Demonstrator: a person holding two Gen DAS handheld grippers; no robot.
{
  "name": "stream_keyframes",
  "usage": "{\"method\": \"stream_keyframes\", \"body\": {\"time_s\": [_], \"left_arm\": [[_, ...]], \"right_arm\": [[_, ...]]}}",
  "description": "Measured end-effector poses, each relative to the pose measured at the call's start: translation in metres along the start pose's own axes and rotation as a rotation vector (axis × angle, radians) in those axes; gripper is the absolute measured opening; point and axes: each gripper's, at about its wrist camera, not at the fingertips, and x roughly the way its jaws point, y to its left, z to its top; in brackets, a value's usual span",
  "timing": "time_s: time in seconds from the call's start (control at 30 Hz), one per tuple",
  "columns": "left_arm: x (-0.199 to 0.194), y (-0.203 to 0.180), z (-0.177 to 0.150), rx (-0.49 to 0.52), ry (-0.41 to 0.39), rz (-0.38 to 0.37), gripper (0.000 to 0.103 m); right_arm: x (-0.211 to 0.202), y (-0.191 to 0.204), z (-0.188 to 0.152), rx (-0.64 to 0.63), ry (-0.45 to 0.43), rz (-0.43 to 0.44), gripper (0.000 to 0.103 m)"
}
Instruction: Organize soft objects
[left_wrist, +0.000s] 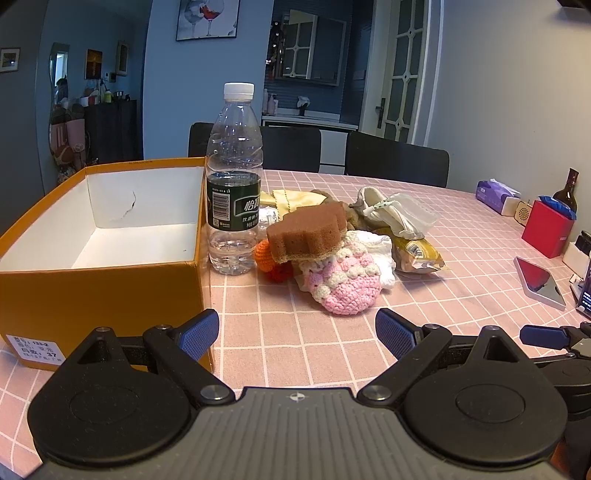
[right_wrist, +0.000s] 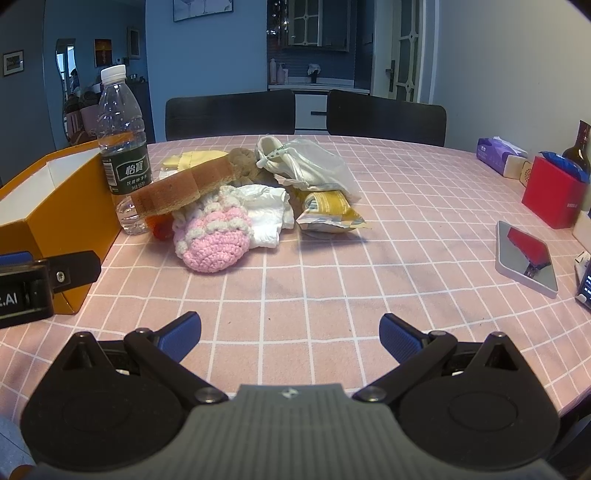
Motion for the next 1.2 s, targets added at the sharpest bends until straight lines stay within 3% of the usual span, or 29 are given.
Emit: {"method": "stream_keyframes", "body": {"time_s": [1.2], "left_arm": [[-0.0006,-0.0019,-0.0010,-0.003,-0.003,-0.007,0.103]], "right_arm": [[-0.0016,0.0017,-0.0013,-0.004,0.005,0.004,0.101]]}}
